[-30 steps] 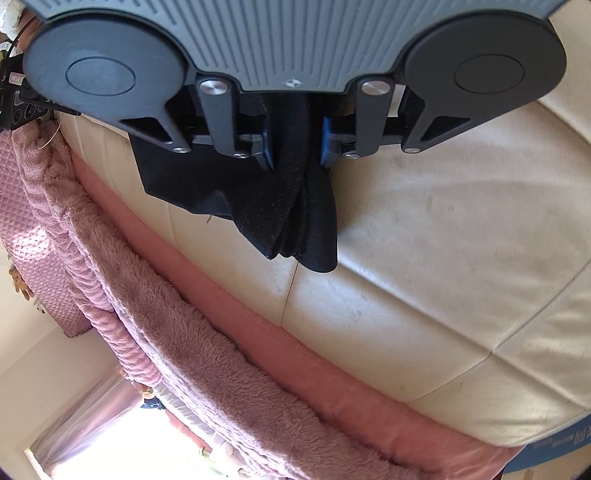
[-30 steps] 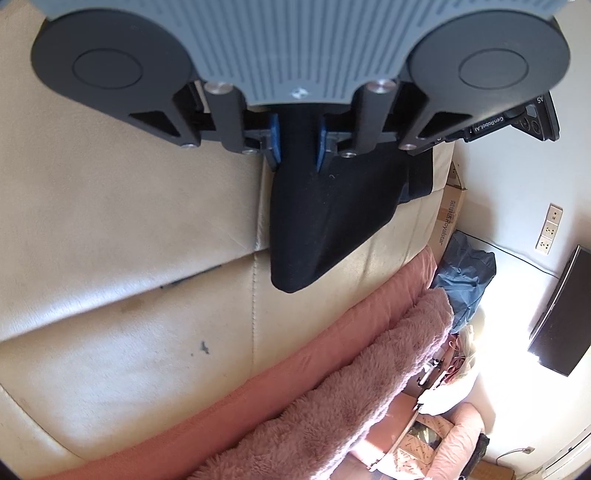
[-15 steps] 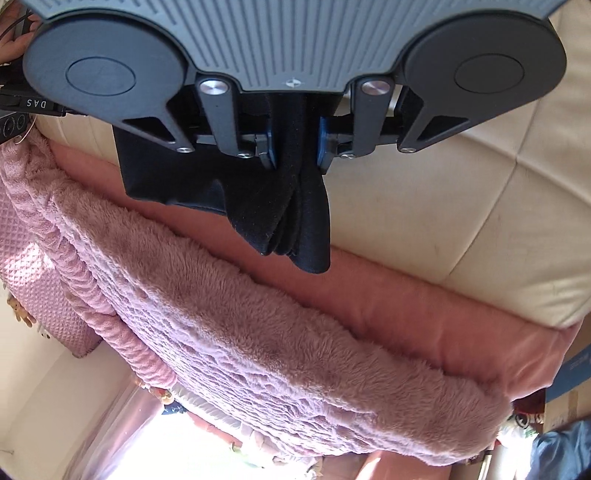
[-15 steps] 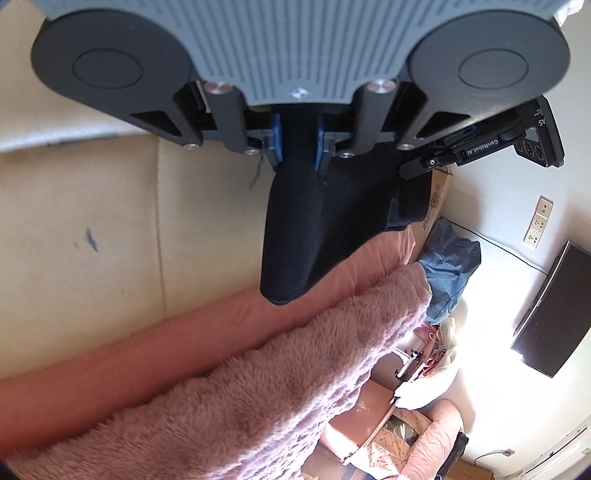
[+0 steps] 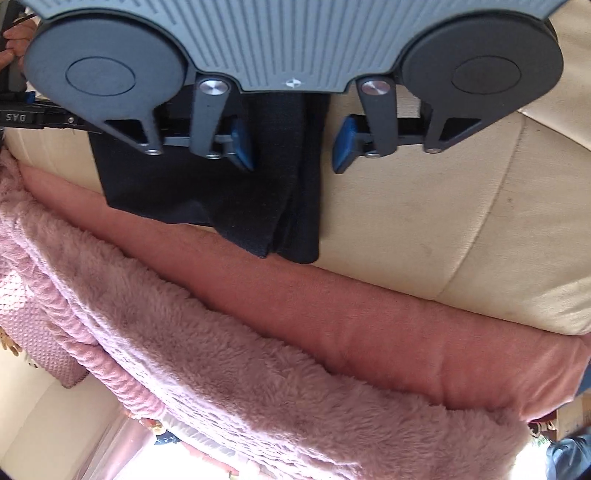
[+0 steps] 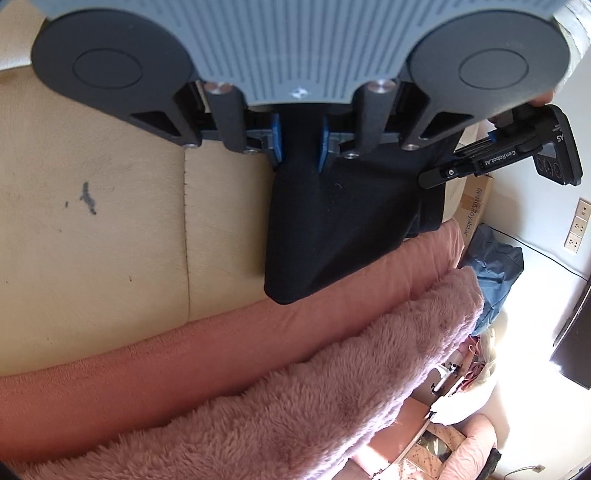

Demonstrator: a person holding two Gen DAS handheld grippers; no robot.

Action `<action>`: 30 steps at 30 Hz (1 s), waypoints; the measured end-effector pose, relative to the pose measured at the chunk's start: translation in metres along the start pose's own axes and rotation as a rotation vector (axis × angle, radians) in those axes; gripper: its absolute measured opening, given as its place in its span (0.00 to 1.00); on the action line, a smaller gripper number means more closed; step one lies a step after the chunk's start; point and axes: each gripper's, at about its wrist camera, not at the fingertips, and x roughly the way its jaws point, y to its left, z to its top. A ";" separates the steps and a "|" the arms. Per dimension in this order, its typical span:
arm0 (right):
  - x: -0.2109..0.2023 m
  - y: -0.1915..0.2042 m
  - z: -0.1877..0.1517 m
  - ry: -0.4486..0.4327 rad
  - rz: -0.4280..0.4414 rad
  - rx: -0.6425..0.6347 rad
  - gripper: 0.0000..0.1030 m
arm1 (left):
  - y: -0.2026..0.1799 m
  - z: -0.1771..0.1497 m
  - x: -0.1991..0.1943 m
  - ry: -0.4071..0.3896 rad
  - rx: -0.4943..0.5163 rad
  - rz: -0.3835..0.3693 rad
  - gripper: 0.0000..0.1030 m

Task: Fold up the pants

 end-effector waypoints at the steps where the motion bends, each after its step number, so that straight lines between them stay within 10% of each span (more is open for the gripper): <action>1: -0.001 0.003 0.000 -0.001 -0.008 -0.015 0.14 | 0.000 0.000 -0.005 -0.004 -0.002 0.006 0.59; 4: -0.018 0.016 -0.002 -0.050 -0.083 -0.101 0.28 | -0.007 -0.004 -0.031 -0.064 0.015 0.081 0.49; 10: -0.048 0.056 -0.029 -0.109 -0.110 -0.322 0.17 | -0.038 -0.032 -0.084 -0.165 0.115 0.057 0.26; 15: -0.044 0.086 -0.074 -0.113 -0.181 -0.510 0.15 | -0.063 -0.067 -0.078 -0.095 0.282 0.133 0.14; 30: -0.029 0.098 -0.089 -0.022 -0.300 -0.589 0.15 | -0.073 -0.075 -0.075 -0.028 0.316 0.254 0.17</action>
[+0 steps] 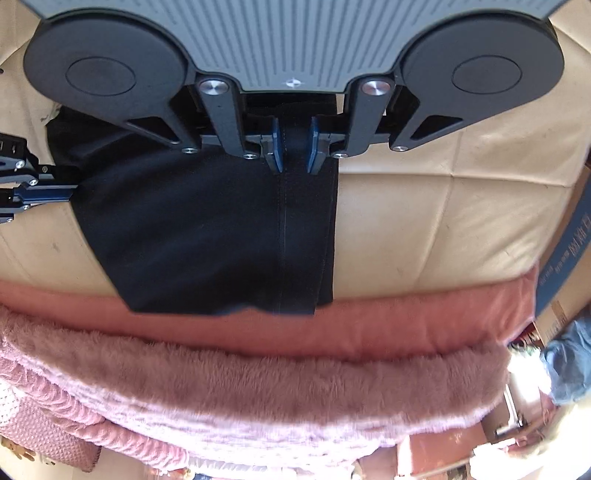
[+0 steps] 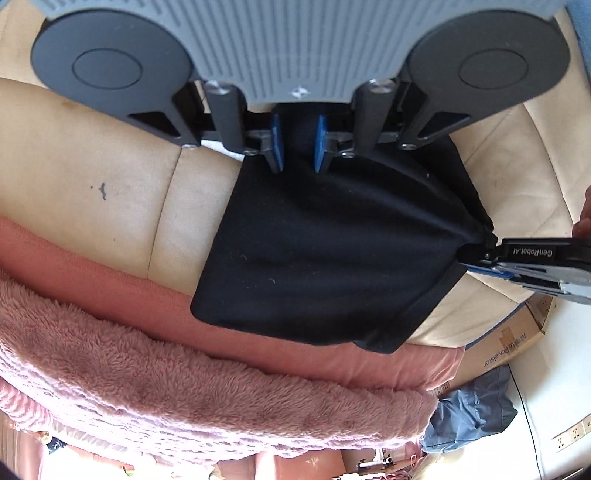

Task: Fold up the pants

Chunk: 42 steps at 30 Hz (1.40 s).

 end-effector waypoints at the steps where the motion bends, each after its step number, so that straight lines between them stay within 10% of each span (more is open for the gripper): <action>1: -0.012 0.000 0.002 -0.026 0.006 0.014 0.17 | -0.002 0.002 -0.013 -0.030 0.001 -0.003 0.17; 7: -0.088 0.006 0.012 -0.152 0.031 0.066 0.29 | -0.018 0.011 -0.100 -0.170 -0.013 0.022 0.21; 22: -0.313 0.056 -0.039 -0.526 -0.081 0.058 0.79 | -0.114 -0.018 -0.269 -0.557 -0.048 0.107 0.92; 30: -0.348 0.082 -0.087 -0.590 -0.182 0.089 0.80 | -0.128 -0.056 -0.274 -0.544 -0.087 0.219 1.00; 42: -0.306 0.103 -0.128 -0.425 -0.201 0.109 0.80 | -0.128 -0.104 -0.245 -0.306 -0.112 0.199 1.00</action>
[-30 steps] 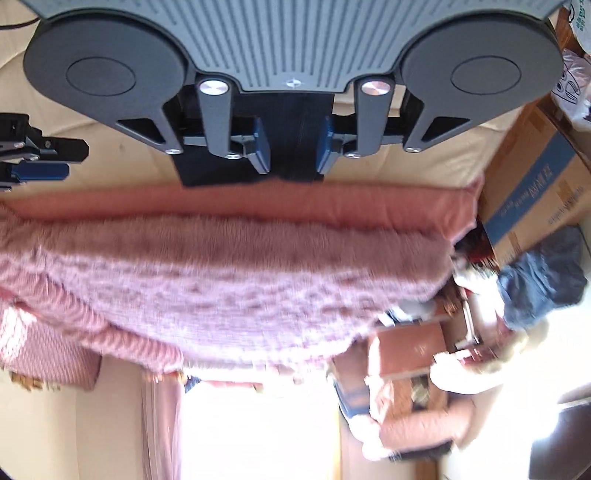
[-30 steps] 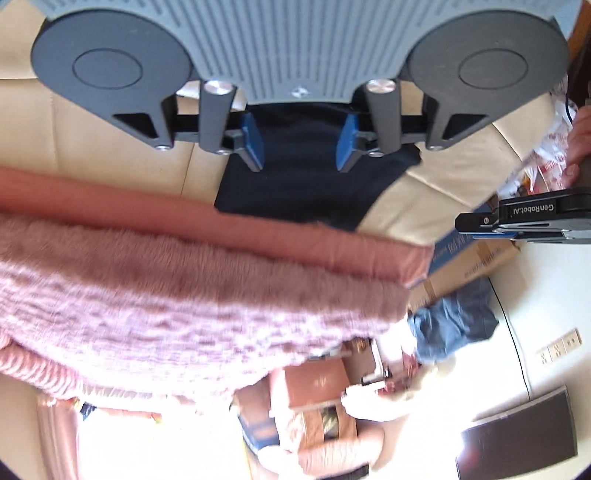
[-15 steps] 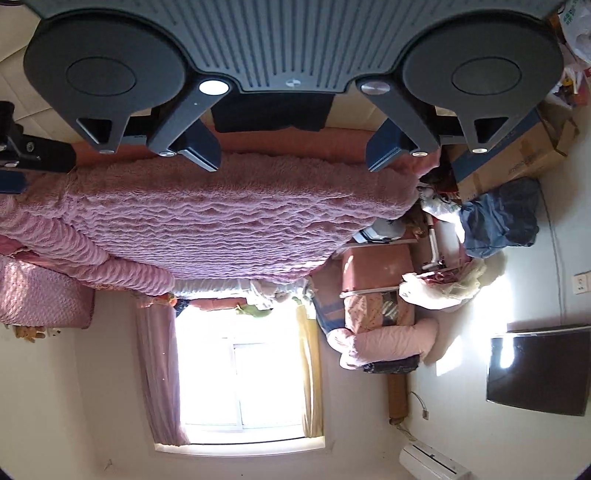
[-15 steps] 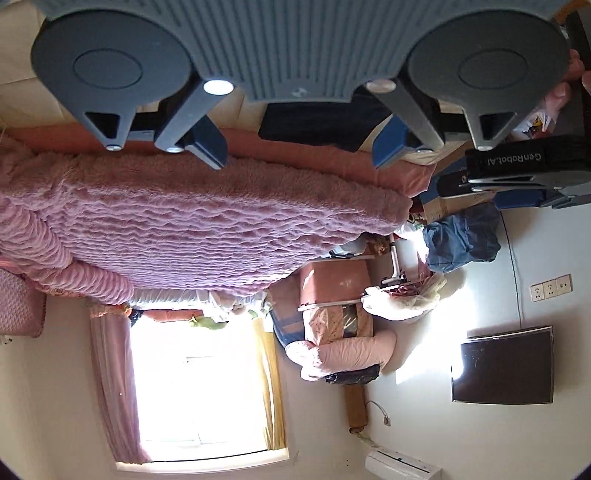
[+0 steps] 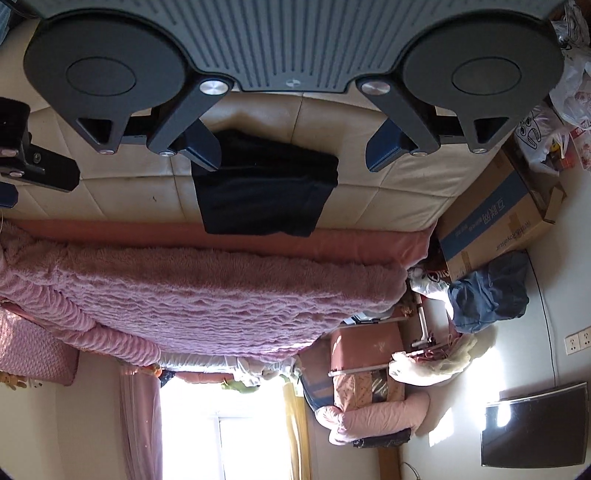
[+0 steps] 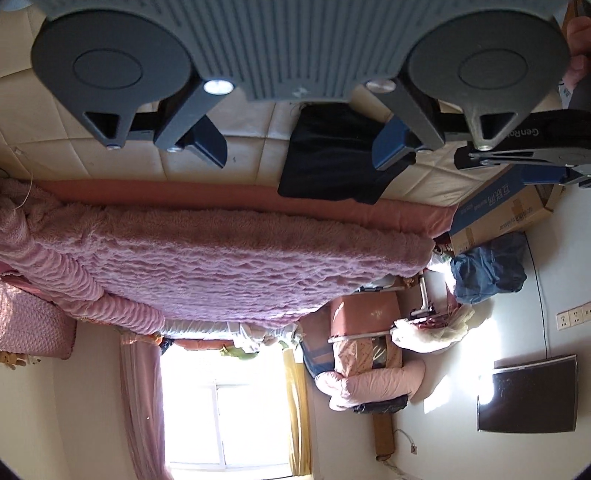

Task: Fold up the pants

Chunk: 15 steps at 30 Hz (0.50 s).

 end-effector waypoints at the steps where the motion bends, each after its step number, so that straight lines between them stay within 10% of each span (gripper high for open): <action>1: 0.005 0.002 -0.004 0.024 0.013 0.001 0.80 | 0.000 -0.004 0.002 0.016 0.003 0.001 1.00; 15: 0.055 0.015 -0.028 0.209 0.027 -0.019 0.80 | 0.005 -0.019 0.017 0.142 0.006 0.000 1.00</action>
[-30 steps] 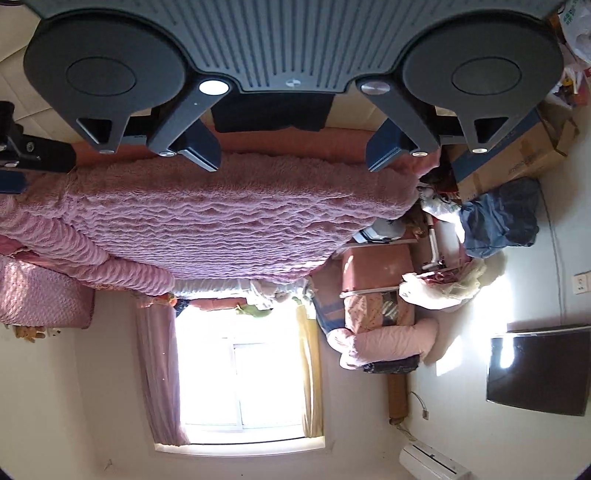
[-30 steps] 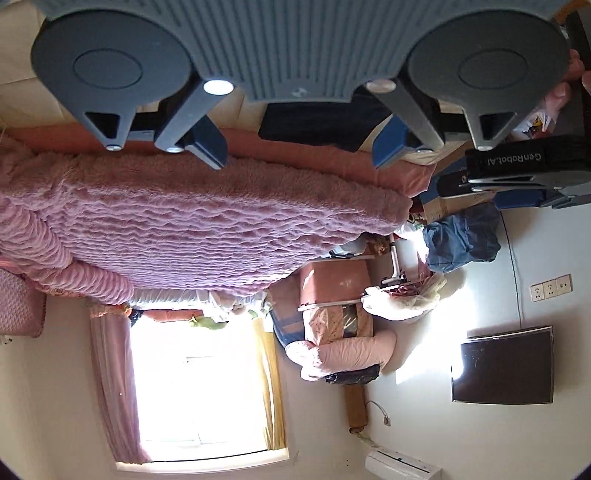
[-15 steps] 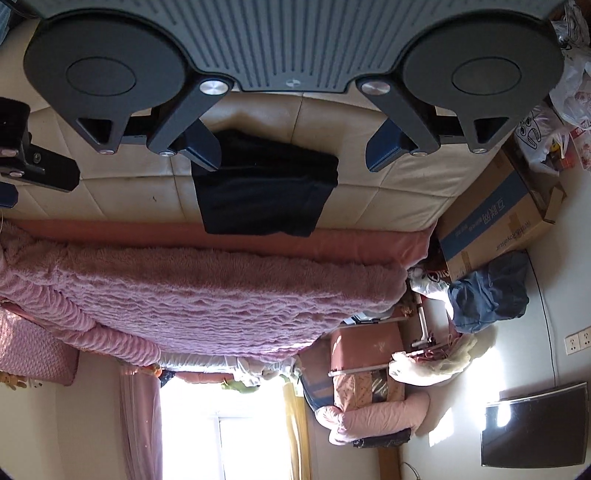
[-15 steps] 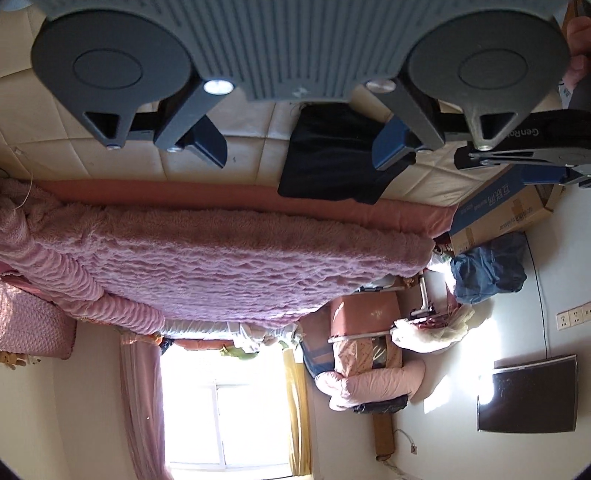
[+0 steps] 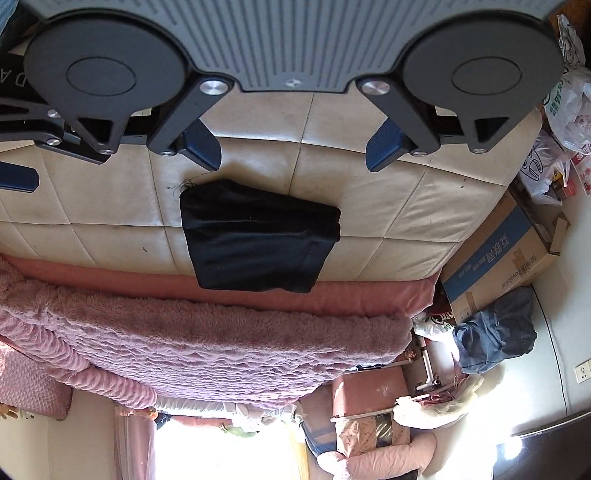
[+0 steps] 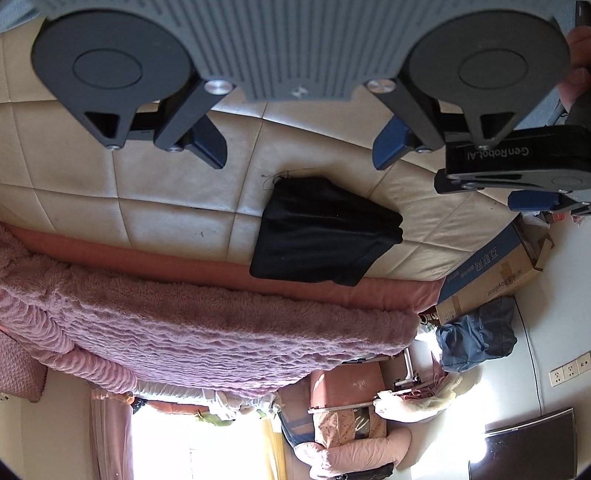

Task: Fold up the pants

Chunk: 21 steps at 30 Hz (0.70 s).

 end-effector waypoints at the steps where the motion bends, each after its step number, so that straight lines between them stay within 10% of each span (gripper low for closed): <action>1: 0.001 -0.001 0.000 0.006 0.002 0.004 0.80 | 0.000 0.001 0.001 0.005 -0.001 0.000 1.00; 21: -0.003 -0.002 0.000 0.000 0.009 -0.001 0.80 | -0.001 0.004 -0.001 0.004 0.003 -0.004 1.00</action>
